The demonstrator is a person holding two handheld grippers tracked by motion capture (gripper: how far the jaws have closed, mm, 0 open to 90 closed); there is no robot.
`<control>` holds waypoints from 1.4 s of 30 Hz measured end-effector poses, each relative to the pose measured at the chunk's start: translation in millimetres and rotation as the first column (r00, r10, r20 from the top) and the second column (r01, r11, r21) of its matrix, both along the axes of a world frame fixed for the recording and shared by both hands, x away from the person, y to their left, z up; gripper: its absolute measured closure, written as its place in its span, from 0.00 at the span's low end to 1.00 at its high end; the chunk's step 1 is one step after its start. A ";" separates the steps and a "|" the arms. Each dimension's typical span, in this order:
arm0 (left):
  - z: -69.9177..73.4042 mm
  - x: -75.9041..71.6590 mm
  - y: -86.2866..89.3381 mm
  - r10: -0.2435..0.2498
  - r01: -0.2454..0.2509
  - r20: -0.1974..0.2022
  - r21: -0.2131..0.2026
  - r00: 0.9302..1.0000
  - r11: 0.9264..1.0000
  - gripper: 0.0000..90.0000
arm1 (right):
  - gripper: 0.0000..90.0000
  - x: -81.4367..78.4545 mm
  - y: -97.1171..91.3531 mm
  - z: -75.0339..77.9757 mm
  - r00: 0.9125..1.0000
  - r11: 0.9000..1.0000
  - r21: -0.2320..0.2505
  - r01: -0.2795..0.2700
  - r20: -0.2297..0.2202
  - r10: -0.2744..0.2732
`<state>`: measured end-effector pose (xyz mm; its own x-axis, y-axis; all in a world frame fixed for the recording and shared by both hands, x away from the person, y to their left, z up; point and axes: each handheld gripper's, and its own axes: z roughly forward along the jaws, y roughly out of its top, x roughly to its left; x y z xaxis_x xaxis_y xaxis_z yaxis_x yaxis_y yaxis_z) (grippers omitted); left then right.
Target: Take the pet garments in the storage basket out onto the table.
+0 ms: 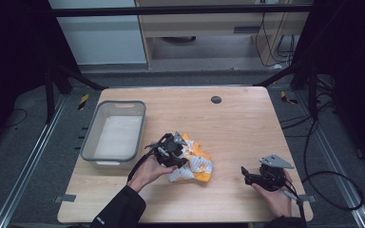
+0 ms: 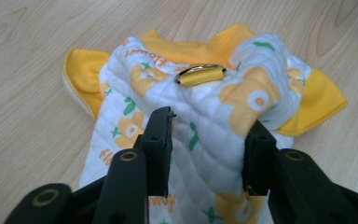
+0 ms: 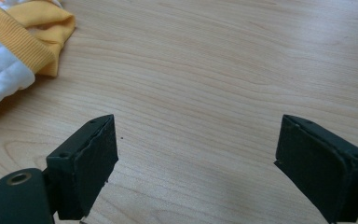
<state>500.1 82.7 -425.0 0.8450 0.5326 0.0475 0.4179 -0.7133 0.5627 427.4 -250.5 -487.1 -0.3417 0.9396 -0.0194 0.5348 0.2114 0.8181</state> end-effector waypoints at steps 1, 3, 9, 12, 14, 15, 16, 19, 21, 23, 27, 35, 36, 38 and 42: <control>-0.8 -0.4 0.1 -0.001 0.001 0.005 0.003 1.000 1.000 0.62 | 0.14 -0.1 0.2 0.0 1.000 1.000 0.001 0.001 -0.001 -0.001; -2.0 -0.7 0.9 -0.002 0.002 0.004 0.005 1.000 1.000 0.56 | 0.14 -0.1 0.2 -0.1 1.000 1.000 0.001 0.000 -0.001 0.000; -4.9 -1.2 5.0 -0.006 0.006 -0.014 -0.008 1.000 1.000 0.39 | 0.14 0.2 0.4 -0.5 1.000 1.000 -0.002 -0.002 -0.003 0.002; -5.7 -2.0 8.3 -0.005 0.004 -0.010 -0.013 1.000 1.000 0.32 | 0.14 0.2 0.5 -0.5 1.000 1.000 -0.001 -0.001 -0.003 0.001; -4.8 -2.8 10.7 0.000 0.000 -0.007 -0.022 1.000 1.000 0.28 | 0.14 -0.1 0.7 -0.5 1.000 1.000 -0.002 -0.001 -0.003 0.001; -4.0 -3.4 12.1 0.001 -0.002 -0.006 -0.026 1.000 1.000 0.25 | 0.14 -0.1 0.7 -0.5 1.000 1.000 -0.001 -0.001 -0.004 0.001; -3.0 -4.5 13.4 0.003 -0.003 0.000 -0.026 1.000 1.000 0.24 | 0.14 -0.2 0.8 -0.5 1.000 1.000 0.000 0.000 -0.004 0.000; 1.5 -8.6 18.5 0.007 -0.006 0.021 -0.033 1.000 0.999 0.21 | 0.14 -0.1 0.6 -0.6 1.000 1.000 -0.001 0.000 -0.004 0.000; 4.9 -12.2 23.2 0.015 -0.013 0.037 -0.054 0.999 0.998 0.18 | 0.14 -0.1 0.3 -0.5 1.000 1.000 -0.001 0.001 -0.004 -0.001; 7.8 -16.1 28.8 0.019 -0.015 0.046 -0.077 0.999 0.997 0.18 | 0.14 -0.2 0.2 -0.6 1.000 1.000 -0.002 0.002 -0.003 -0.002; 10.4 -23.1 38.1 0.019 -0.014 0.052 -0.104 0.998 0.995 0.17 | 0.14 -0.4 0.3 -0.7 1.000 1.000 -0.002 0.002 -0.004 -0.002; 9.1 -40.7 62.6 0.070 -0.053 0.101 -0.164 0.992 0.985 0.17 | 0.13 -0.7 0.1 -1.1 1.000 1.000 0.001 0.007 -0.006 -0.007; 8.0 -42.5 67.2 0.083 -0.064 0.104 -0.176 0.991 0.982 0.17 | 0.13 -0.7 0.1 -1.1 1.000 1.000 0.001 0.007 -0.006 -0.007; 5.8 -44.5 74.4 0.106 -0.084 0.103 -0.201 0.989 0.976 0.17 | 0.13 -0.7 0.2 -1.1 1.000 1.000 0.001 0.007 -0.006 -0.007; 0.5 -49.7 87.4 0.137 -0.108 0.112 -0.237 0.984 0.966 0.17 | 0.13 -1.0 -0.3 -1.2 1.000 1.000 -0.003 0.006 0.000 -0.006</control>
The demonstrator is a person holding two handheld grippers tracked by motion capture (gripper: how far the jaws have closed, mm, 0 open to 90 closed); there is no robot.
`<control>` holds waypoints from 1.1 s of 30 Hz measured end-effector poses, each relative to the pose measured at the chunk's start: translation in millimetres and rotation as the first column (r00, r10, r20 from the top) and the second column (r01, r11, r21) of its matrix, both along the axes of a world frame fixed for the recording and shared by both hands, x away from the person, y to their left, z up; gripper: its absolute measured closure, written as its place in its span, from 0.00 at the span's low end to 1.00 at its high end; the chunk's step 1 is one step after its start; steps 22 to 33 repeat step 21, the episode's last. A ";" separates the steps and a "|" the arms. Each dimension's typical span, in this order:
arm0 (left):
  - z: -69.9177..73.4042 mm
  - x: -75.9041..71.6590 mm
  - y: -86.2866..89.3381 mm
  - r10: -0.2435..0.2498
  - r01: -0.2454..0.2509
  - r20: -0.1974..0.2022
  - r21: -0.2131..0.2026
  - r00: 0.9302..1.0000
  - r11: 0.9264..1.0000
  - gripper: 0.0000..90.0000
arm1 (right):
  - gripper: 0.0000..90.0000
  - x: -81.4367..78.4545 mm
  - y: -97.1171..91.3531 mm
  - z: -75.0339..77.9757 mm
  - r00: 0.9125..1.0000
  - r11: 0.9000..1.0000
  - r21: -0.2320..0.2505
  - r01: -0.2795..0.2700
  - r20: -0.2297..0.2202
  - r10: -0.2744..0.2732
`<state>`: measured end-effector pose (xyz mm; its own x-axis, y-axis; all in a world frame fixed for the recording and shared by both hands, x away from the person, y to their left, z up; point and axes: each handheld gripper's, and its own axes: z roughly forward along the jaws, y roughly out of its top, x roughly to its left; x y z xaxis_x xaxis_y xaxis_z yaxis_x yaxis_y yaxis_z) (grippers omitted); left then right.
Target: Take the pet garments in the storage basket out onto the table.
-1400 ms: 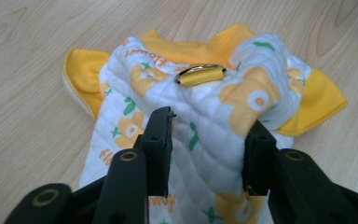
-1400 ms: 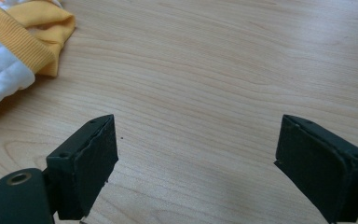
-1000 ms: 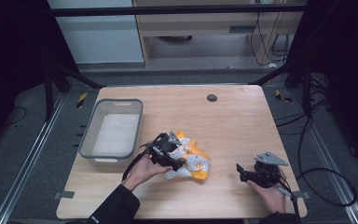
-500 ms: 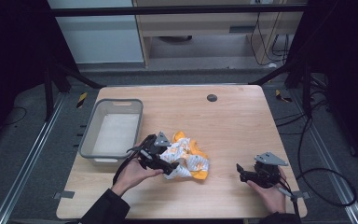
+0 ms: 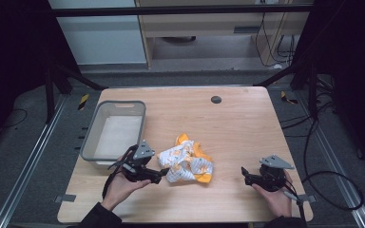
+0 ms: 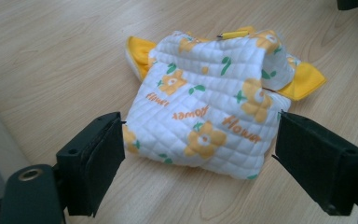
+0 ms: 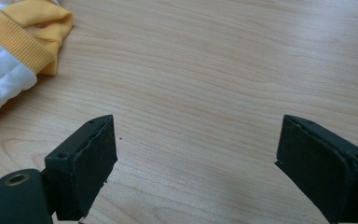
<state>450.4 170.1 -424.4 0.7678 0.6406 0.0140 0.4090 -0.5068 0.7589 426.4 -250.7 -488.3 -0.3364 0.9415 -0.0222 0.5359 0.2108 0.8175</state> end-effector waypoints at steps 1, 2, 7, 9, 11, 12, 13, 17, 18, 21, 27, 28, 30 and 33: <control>-1.4 -1.6 2.9 0.006 -0.006 0.005 -0.004 1.000 1.000 0.17 | 0.13 0.1 -0.1 -0.1 1.000 1.000 0.000 0.001 0.000 -0.001; -2.5 -3.4 6.1 0.015 -0.014 0.014 -0.010 1.000 1.000 0.17 | 0.13 0.1 -0.1 -0.1 1.000 1.000 0.003 0.001 -0.004 -0.001; -12.2 -14.1 22.6 0.056 -0.055 0.017 -0.043 0.998 0.998 0.18 | 0.13 -0.3 0.3 -0.5 1.000 1.000 -0.003 0.001 -0.004 -0.001; -16.7 -18.4 29.7 0.063 -0.063 0.013 -0.044 0.998 0.997 0.18 | 0.13 -0.4 0.6 -0.8 1.000 1.000 -0.004 0.000 -0.006 0.000; -19.6 -21.5 34.8 0.072 -0.071 0.013 -0.048 0.997 0.996 0.18 | 0.13 -0.7 1.3 -0.7 1.000 1.000 -0.001 0.000 -0.010 0.000; -21.8 -23.5 38.7 0.076 -0.075 0.012 -0.051 0.997 0.996 0.18 | 0.13 -0.9 1.5 -0.7 1.000 1.000 0.000 -0.003 -0.011 0.003; -23.3 -25.0 41.0 0.080 -0.079 0.015 -0.049 0.997 0.996 0.18 | 0.13 -1.1 1.7 -0.7 1.000 1.000 -0.002 -0.004 -0.009 0.004; -31.6 -33.0 55.7 0.114 -0.113 0.019 -0.052 0.993 0.992 0.18 | 0.12 -1.2 1.1 -0.8 1.000 1.000 -0.006 -0.006 -0.004 0.006; -33.7 -35.1 61.0 0.130 -0.129 0.014 -0.055 0.991 0.990 0.18 | 0.12 -1.2 1.0 -0.8 1.000 1.000 -0.005 -0.006 -0.004 0.006; -36.9 -37.6 73.4 0.170 -0.169 0.013 -0.056 0.985 0.984 0.18 | 0.12 -1.2 1.0 -0.7 1.000 1.000 -0.004 -0.006 -0.003 0.006; -36.9 -37.6 73.4 0.170 -0.169 0.013 -0.056 0.985 0.984 0.18 | 0.12 -1.2 1.0 -0.7 1.000 1.000 -0.004 -0.006 -0.003 0.006; -36.9 -37.6 73.4 0.170 -0.169 0.013 -0.056 0.985 0.984 0.18 | 0.12 -1.2 1.0 -0.7 1.000 1.000 -0.004 -0.006 -0.003 0.006; -36.9 -37.6 73.4 0.170 -0.169 0.013 -0.056 0.985 0.984 0.18 | 0.12 -1.2 1.0 -0.7 1.000 1.000 -0.004 -0.006 -0.003 0.006; -36.9 -37.6 73.4 0.170 -0.169 0.013 -0.056 0.985 0.984 0.18 | 0.12 -1.2 1.0 -0.7 1.000 1.000 -0.004 -0.006 -0.003 0.006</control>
